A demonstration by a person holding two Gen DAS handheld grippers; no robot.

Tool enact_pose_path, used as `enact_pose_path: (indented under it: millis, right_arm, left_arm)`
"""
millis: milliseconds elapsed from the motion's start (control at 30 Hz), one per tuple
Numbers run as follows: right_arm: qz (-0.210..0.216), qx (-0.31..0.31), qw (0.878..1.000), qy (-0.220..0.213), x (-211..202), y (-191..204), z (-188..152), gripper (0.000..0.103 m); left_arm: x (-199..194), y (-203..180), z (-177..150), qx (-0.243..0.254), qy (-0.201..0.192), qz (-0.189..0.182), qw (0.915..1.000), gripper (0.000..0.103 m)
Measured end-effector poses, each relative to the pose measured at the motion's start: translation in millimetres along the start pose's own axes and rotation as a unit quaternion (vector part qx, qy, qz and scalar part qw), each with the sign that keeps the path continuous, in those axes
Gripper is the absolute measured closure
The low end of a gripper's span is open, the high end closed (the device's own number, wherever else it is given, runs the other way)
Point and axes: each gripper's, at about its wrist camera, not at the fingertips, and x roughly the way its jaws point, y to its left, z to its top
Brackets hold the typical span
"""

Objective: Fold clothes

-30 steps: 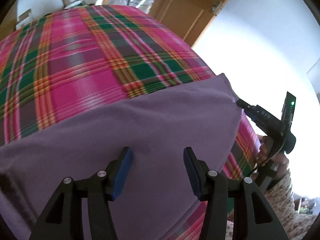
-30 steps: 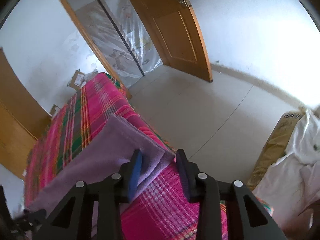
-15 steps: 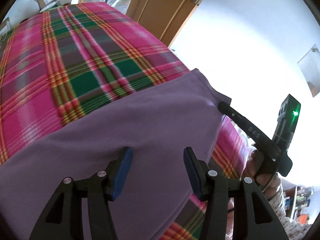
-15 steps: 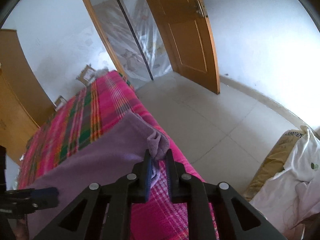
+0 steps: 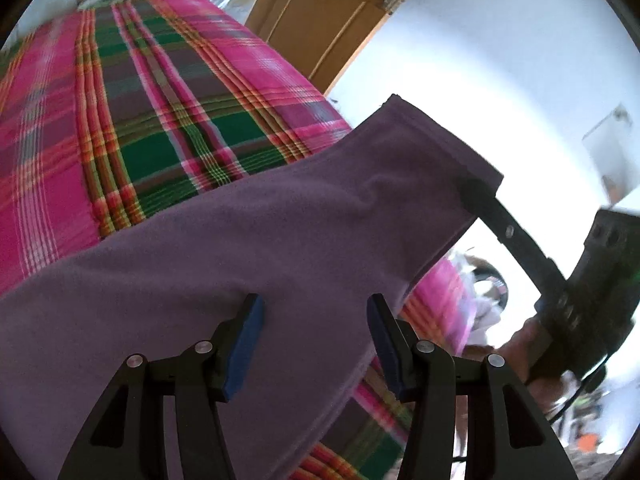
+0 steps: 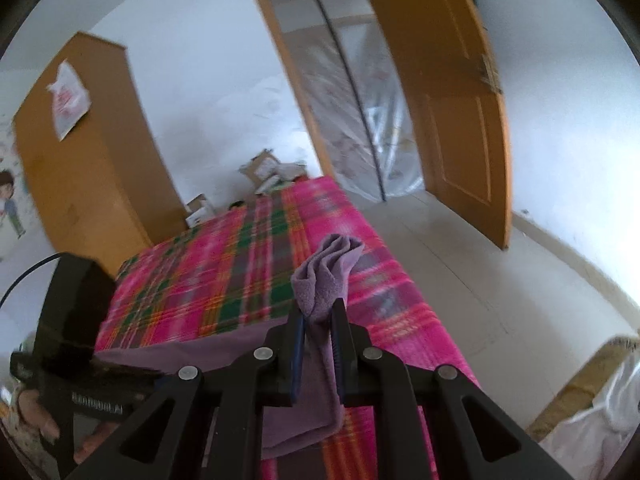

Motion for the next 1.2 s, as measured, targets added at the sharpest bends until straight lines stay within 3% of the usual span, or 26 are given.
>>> enact_pose_path:
  millis: [200, 567, 733, 867, 1000, 1200]
  right_arm:
    - [0.023, -0.034, 0.999, 0.012, 3, 22, -7, 0.09]
    - [0.05, -0.113, 0.991, 0.046, 8, 64, -37, 0.09]
    - [0.071, -0.136, 0.986, 0.062, 10, 78, -51, 0.09]
    - [0.089, -0.141, 0.984, 0.07, 8, 84, -58, 0.09]
    - [0.102, -0.147, 0.981, 0.072, 5, 90, -63, 0.09]
    - [0.11, -0.148, 0.98, 0.079, 2, 94, -69, 0.09]
  left_arm:
    - [-26, 18, 4, -0.045, -0.03, -0.06, 0.9967, 0.048]
    - [-48, 41, 10, -0.113, -0.072, -0.153, 0.9791, 0.042]
    - [-35, 49, 12, -0.153, -0.07, -0.159, 0.9729, 0.038]
    - [-22, 49, 14, -0.156, -0.049, -0.148, 0.9753, 0.038]
    - [-11, 54, 14, -0.175, -0.034, -0.153, 0.9721, 0.038]
    - [-16, 72, 14, -0.201, -0.042, -0.14, 0.9686, 0.042]
